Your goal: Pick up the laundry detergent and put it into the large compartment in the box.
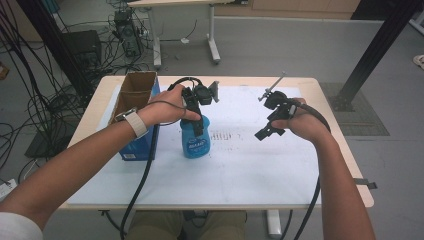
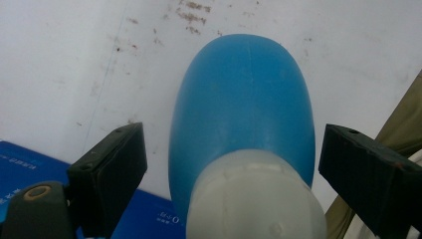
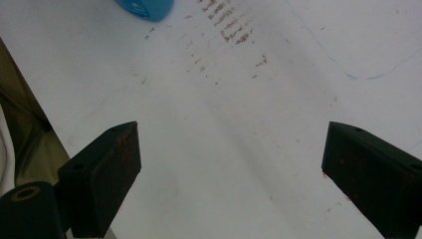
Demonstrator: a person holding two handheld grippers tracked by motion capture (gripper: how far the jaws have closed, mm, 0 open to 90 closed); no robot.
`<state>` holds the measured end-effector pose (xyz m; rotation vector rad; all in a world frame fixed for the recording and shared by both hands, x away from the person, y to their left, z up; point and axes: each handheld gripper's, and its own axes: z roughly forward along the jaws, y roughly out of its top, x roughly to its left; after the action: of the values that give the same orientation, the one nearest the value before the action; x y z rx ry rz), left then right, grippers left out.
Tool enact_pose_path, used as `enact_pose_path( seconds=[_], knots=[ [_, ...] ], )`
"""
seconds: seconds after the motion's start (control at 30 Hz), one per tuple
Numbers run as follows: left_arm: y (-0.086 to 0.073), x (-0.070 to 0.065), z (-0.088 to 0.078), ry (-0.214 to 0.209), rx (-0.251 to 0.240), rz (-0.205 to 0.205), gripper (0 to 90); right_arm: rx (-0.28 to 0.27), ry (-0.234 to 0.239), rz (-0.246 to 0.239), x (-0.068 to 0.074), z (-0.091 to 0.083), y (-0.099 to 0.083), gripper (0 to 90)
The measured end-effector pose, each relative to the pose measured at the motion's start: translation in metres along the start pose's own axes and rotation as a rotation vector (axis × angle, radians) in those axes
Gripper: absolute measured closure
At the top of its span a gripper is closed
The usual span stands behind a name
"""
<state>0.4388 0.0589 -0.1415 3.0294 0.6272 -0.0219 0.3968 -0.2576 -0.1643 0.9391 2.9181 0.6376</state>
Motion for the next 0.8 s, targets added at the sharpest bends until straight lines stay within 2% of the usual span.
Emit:
enact_pose_path(
  seconds=[0.17, 0.8],
  knots=[
    [0.001, -0.001, 0.005, 0.005, 0.007, -0.010, 13.5, 0.000, 0.001, 0.004, -0.001, 0.001, -0.001, 8.5],
    [0.004, -0.007, 0.015, 0.035, 0.007, -0.002, 19.8, -0.004, 0.003, 0.001, -0.001, 0.002, -0.003, 8.5]
  ],
)
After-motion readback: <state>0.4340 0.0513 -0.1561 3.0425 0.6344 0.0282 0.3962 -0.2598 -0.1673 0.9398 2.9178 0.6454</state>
